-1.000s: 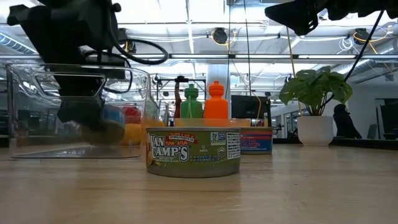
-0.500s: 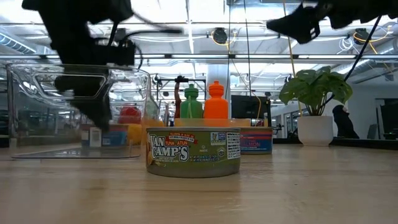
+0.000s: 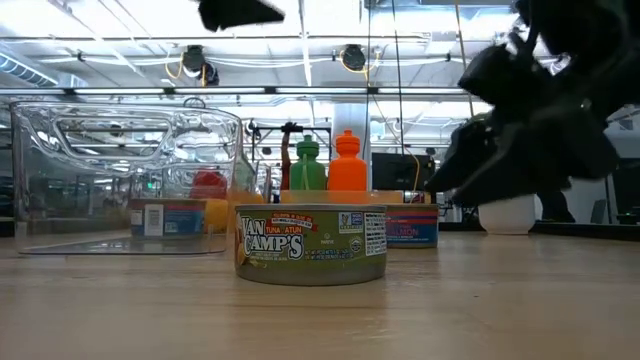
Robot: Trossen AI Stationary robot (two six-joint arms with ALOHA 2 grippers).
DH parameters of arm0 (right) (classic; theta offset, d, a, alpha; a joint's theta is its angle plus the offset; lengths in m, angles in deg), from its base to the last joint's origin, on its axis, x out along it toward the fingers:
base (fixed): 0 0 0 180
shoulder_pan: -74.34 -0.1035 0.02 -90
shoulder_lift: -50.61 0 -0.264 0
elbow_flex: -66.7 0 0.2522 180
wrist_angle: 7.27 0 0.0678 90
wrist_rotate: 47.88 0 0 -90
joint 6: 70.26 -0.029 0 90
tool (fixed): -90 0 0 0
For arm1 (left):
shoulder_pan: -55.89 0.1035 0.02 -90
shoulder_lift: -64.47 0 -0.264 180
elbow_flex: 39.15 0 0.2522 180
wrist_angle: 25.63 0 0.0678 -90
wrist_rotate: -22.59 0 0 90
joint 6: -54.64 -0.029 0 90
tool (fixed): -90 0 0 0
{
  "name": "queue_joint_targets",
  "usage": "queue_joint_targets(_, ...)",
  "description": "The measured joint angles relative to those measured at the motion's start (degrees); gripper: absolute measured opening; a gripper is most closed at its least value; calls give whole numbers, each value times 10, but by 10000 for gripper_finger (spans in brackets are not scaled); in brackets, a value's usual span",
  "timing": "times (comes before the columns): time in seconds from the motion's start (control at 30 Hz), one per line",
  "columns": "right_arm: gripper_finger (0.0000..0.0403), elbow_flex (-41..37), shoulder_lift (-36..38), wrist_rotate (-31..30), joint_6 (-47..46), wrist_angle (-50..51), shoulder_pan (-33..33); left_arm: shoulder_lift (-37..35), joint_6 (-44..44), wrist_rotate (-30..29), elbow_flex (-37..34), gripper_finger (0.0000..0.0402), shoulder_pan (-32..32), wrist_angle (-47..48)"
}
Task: Pick & Place Food Item
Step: Put the blue pink tuna can into the bottom transparent bin
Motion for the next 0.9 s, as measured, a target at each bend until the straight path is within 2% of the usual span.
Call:
queue_joint_targets(0.1,378,11,-20,38,-11,3,4,0,-8,17,0,382,0,-34)
queue_joint_targets(0.3,377,17,-27,99,-58,26,0,8,-6,28,-1,382,2,-11)
queue_joint_targets(0.4,377,15,-30,173,-93,56,-8,12,6,28,-1,377,8,-7)
queue_joint_targets(0.5,377,14,-29,205,-110,58,-13,14,9,28,-1,373,13,-3)
queue_joint_targets(0.8,377,13,-7,200,-100,101,-24,27,36,32,-1,381,32,3)
queue_joint_targets(0.9,377,13,25,164,-99,127,-24,27,39,33,-1,379,32,13)
